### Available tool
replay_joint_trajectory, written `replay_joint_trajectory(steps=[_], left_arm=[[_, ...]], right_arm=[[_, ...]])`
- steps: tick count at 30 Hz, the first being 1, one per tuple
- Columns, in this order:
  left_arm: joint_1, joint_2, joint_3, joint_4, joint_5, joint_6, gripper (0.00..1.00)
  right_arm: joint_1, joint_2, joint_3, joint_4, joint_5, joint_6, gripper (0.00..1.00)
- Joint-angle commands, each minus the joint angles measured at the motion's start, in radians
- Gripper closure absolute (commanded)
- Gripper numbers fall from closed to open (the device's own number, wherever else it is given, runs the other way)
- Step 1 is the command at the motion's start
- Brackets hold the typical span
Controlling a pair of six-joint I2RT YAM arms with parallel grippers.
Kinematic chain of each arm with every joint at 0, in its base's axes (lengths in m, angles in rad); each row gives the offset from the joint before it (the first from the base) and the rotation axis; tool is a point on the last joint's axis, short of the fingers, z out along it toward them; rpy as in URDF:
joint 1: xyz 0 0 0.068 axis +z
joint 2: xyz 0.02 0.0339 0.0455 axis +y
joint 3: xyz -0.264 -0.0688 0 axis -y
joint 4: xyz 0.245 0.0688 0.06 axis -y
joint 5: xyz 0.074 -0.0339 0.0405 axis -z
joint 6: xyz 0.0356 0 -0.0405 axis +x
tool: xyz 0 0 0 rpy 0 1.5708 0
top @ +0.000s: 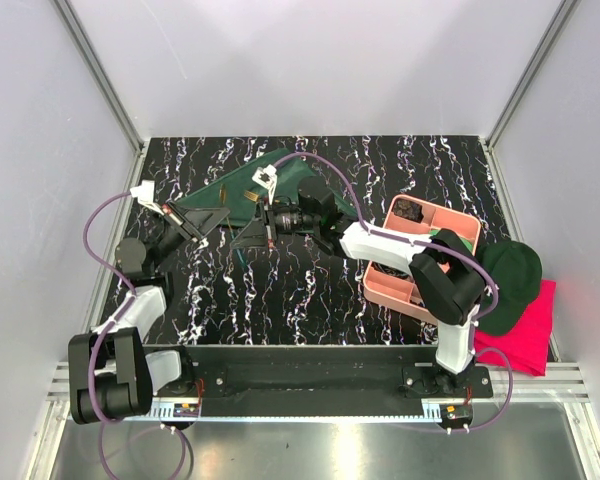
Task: Fold the napkin, place the utensils inside, and roll it up
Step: Pass the utensil from the left arm to the right
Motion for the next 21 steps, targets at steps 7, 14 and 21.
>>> replay_joint_trajectory(steps=[7,14,21], left_arm=[[-0.007,-0.078,0.045,-0.116,0.034,0.119,0.02],[0.01,-0.257,0.242,-1.014,-0.219,0.605,0.01],[0.016,-0.316,0.362,-1.345,-0.475,0.846,0.01]], right_arm=[[-0.07,-0.057,0.038,-0.144,0.012,-0.163,1.0],[-0.219,-0.033,0.214,-0.677,0.09,-0.617,1.0],[-0.248,0.17,0.515,-1.134,0.2,-0.925,1.0]])
